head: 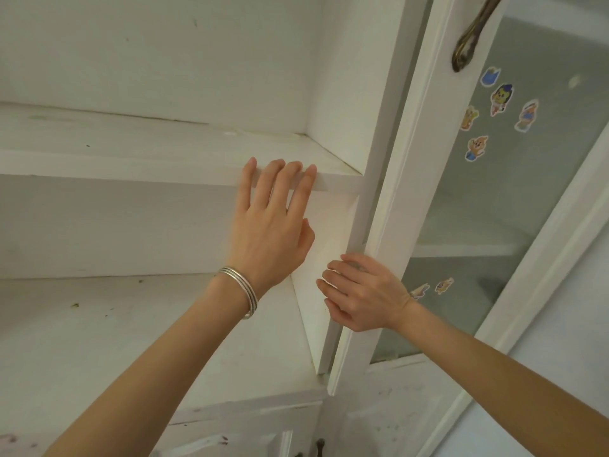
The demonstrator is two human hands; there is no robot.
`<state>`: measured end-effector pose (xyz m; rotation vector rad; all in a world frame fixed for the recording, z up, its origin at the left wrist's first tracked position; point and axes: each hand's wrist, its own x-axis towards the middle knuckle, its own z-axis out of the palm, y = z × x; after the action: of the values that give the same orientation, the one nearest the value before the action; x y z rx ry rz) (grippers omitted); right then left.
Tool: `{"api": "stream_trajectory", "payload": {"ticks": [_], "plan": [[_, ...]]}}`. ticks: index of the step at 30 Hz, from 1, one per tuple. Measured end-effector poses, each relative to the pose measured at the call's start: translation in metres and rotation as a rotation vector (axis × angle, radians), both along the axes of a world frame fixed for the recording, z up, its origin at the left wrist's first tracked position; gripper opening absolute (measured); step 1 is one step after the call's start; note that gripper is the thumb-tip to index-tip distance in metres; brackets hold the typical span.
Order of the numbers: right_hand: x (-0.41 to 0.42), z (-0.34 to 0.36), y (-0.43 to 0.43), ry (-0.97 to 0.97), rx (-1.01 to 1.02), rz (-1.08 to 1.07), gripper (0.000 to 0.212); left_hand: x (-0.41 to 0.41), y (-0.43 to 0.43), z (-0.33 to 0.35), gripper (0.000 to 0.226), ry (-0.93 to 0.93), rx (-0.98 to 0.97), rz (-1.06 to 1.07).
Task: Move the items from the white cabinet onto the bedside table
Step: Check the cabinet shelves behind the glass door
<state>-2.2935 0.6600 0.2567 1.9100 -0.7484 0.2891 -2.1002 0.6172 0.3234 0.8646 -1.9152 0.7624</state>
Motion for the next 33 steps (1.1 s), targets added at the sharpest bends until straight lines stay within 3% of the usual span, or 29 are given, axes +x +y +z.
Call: {"api": "stream_trajectory", "payload": {"ticks": [22,33], "plan": [[-0.003,-0.002,-0.028,0.038,-0.037,-0.163,0.029,-0.009,0.001,-0.002,0.056,0.086,0.028,-0.030],[0.013,0.009,-0.001,0.080,0.230,-0.389,0.036,0.006,0.005,-0.001,0.072,-0.085,0.065,0.001]]}}
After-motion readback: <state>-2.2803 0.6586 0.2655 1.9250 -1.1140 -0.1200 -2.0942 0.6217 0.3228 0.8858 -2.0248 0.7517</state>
